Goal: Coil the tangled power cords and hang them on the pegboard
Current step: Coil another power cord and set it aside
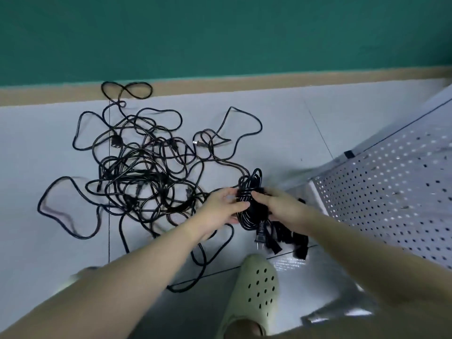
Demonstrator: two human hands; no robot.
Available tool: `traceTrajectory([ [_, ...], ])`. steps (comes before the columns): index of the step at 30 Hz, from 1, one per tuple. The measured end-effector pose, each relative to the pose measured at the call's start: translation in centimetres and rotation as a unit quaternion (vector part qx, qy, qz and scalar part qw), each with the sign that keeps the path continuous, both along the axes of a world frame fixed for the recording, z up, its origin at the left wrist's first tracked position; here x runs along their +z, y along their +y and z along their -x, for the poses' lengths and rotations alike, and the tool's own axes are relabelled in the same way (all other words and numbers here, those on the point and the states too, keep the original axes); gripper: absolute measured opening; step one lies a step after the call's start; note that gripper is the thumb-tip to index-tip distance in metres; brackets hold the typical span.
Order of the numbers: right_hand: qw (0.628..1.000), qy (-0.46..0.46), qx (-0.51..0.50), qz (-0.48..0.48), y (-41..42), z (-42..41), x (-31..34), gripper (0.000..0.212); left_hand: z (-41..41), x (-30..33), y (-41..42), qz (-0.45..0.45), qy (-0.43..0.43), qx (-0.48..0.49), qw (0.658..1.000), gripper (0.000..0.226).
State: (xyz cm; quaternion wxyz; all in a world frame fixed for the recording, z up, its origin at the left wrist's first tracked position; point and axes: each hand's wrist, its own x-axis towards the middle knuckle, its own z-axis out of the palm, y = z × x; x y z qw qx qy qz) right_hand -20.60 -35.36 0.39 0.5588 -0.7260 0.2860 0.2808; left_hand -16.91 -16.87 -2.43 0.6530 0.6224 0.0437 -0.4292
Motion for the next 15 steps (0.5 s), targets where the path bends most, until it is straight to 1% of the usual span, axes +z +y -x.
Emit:
traceTrajectory([
  [1, 1.000, 0.005, -0.004, -0.005, 0.0, 0.5, -1.3, 0.026, 0.4, -1.5, -0.2, -0.005, 0.007, -0.007, 1.000, 0.037],
  [2, 1.000, 0.009, -0.005, -0.007, -0.2, 0.8, -2.5, 0.028, 0.7, -2.8, -0.4, -0.012, 0.010, -0.011, 1.000, 0.039],
  [4, 1.000, 0.017, -0.002, -0.001, -0.6, 1.2, -4.8, 0.044, 1.2, -4.9, -0.8, -0.028, 0.013, -0.015, 0.999, 0.044],
  [5, 1.000, 0.015, -0.001, -0.002, -0.8, 1.4, -5.9, 0.048, 1.4, -5.7, -1.0, -0.034, 0.016, -0.017, 0.999, 0.045],
  [6, 1.000, 0.011, 0.003, 0.003, -0.9, 1.5, -6.7, 0.048, 1.5, -6.5, -1.1, -0.037, 0.022, -0.017, 0.999, 0.045],
  [9, 0.998, 0.002, 0.029, 0.059, -0.6, 1.5, -7.7, 0.028, 1.7, -8.6, -1.0, -0.031, 0.032, -0.003, 0.999, 0.038],
  [10, 0.997, 0.002, 0.027, 0.068, -0.5, 1.5, -7.9, 0.025, 1.6, -9.2, -0.9, -0.029, 0.031, -0.001, 0.999, 0.035],
  [15, 0.993, -0.020, 0.015, 0.112, 0.4, 2.1, -8.7, 0.025, 1.4, -10.8, -0.4, -0.041, 0.016, -0.017, 0.999, 0.025],
])
